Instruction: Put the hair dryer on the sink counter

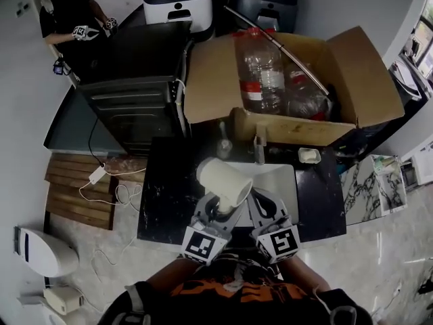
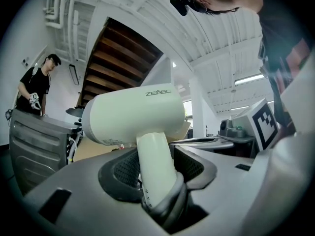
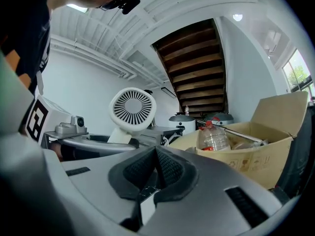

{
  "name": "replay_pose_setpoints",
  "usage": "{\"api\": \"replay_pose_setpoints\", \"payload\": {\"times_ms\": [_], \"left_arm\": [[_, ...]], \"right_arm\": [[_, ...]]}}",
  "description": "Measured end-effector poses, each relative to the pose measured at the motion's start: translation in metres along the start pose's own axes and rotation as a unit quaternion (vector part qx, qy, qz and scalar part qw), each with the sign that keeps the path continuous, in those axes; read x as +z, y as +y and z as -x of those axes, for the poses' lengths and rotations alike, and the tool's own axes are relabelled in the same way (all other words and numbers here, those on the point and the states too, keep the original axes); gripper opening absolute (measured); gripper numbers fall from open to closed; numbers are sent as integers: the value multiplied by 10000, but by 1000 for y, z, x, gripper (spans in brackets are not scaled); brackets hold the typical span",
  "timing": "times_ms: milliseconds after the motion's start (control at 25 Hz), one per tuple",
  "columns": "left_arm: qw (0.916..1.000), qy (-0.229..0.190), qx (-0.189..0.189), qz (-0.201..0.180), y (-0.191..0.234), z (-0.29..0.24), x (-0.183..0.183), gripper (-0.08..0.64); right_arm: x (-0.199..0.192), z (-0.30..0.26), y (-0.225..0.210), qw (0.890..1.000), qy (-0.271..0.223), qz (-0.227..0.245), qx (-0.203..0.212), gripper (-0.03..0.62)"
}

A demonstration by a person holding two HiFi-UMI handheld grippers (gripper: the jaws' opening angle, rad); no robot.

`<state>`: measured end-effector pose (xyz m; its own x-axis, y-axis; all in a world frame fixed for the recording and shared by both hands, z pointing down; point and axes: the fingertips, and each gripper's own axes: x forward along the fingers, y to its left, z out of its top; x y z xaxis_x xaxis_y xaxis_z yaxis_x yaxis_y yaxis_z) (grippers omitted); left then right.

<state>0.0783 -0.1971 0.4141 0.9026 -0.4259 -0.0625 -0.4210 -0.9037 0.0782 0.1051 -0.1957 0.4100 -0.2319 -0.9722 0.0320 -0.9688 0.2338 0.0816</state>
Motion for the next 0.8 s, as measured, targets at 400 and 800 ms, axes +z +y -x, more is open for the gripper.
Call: {"api": "replay_pose_setpoints", "payload": {"times_ms": [400, 800], "left_arm": [[9995, 23, 302, -40, 20, 4, -4, 216], [9988, 216, 434, -119, 26, 5, -12, 216]], "right_arm": [[-3, -18, 6, 9995, 48, 46, 308, 14], [-8, -20, 6, 9993, 19, -5, 385, 14]]}}
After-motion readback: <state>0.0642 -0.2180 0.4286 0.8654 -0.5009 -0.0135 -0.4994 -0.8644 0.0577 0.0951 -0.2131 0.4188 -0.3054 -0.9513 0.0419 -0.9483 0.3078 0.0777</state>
